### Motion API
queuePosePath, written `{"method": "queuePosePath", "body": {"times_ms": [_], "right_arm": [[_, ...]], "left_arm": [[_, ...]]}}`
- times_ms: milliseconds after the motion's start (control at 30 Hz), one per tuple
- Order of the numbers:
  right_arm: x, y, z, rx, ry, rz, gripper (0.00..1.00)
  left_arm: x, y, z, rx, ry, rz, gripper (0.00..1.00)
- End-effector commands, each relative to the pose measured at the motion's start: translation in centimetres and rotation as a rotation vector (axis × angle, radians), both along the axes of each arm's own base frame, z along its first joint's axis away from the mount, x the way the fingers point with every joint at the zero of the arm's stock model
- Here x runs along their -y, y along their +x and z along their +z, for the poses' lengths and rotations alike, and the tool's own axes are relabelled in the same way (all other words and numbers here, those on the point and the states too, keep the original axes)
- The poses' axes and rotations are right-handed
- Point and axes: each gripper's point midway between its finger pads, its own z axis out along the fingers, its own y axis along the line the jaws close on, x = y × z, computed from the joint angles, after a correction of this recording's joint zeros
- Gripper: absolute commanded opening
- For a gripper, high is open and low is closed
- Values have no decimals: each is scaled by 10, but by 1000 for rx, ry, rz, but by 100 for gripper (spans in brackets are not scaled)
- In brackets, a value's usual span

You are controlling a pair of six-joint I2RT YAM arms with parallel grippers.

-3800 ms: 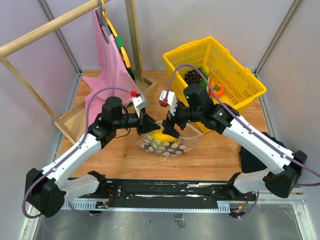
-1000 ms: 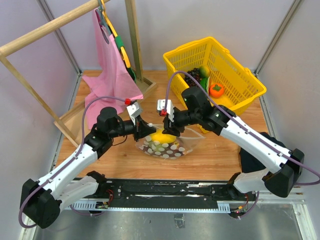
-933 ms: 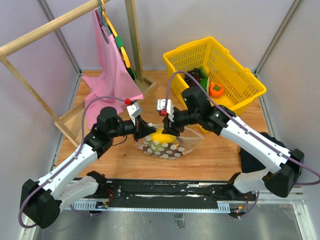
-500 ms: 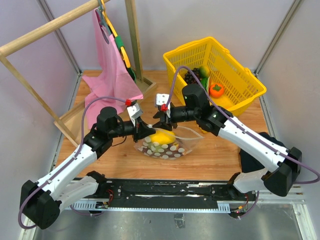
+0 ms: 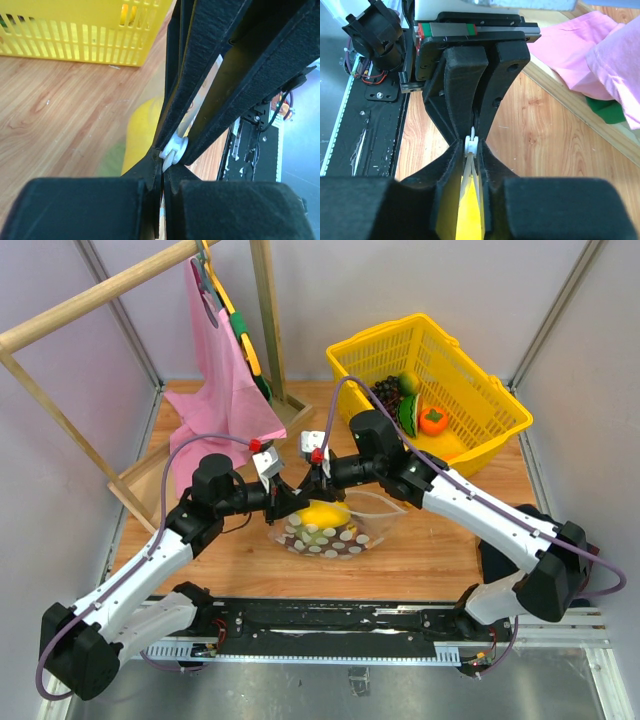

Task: Place the food in the zip-top bag and seal the zipper
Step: Zip the zipper food storage bag.

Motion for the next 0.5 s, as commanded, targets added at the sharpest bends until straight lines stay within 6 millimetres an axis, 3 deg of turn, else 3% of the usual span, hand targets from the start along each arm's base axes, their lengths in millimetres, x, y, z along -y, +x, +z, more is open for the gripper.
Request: {"method": "queuePosePath", "body": {"times_ms": [0, 100, 467], "right_arm": [[-10, -6, 5, 0, 13, 34, 12], [-7, -5, -3, -7, -22, 27, 1], [19, 1, -19, 21, -107, -48, 1]], "left_arm": [[1, 0, 22, 75, -40, -8, 0], [-1, 3, 21, 80, -37, 11, 0], [-5, 9, 23, 91, -37, 61, 0]]}}
